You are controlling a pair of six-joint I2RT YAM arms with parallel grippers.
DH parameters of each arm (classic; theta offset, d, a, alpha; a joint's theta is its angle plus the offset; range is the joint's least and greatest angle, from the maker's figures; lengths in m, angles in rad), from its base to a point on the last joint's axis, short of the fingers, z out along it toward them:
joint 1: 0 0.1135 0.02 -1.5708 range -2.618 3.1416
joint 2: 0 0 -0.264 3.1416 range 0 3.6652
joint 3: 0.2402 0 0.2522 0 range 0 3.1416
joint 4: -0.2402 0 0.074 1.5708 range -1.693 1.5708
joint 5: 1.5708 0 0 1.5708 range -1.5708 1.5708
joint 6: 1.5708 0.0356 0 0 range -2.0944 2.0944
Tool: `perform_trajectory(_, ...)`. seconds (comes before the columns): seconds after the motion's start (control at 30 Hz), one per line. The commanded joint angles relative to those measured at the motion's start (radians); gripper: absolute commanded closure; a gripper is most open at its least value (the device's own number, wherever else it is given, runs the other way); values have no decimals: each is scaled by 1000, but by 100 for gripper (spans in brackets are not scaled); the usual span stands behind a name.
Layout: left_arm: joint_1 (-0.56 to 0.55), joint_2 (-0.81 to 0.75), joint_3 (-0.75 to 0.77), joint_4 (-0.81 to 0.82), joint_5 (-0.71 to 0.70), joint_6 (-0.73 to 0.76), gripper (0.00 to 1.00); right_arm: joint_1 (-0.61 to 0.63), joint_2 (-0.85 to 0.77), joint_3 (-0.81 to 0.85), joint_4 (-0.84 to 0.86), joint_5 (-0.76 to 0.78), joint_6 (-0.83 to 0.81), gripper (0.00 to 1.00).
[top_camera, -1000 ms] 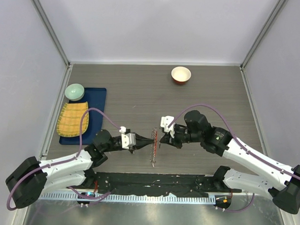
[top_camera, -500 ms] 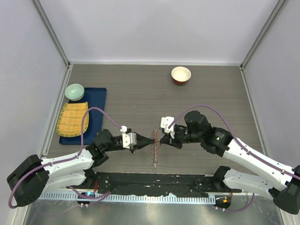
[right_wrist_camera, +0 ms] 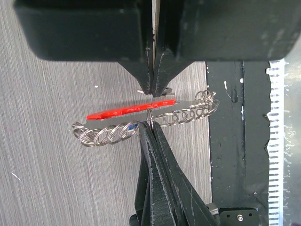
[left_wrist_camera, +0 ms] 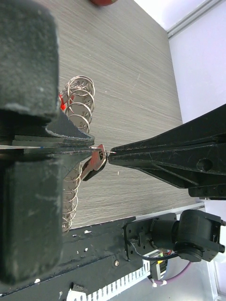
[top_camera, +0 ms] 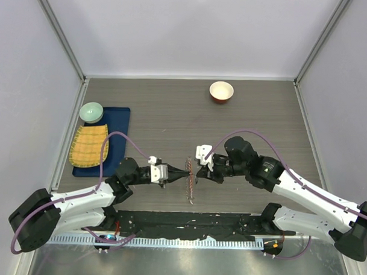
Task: Put the keys on the keyring
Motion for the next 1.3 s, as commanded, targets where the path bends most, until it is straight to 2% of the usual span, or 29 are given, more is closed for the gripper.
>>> perform_trajectory(0.0,-2,-20,42,29,18,42,99,9,-10,20,13,8,-13,99)
perform_trajectory(0.37,-4,-29,82,-24,-14,11,99,9,-17,52,-12,67,2,99)
perform_trajectory(0.6,-4,-43,167,-253,-31,50,97,9,-25,75,-3,104,39,99)
perform_trajectory(0.9,-4,-170,262,-572,-39,211,97,9,-83,51,32,123,18,99)
perform_trajectory(1.27,-4,-132,271,-563,21,272,98,9,-83,29,77,49,7,99)
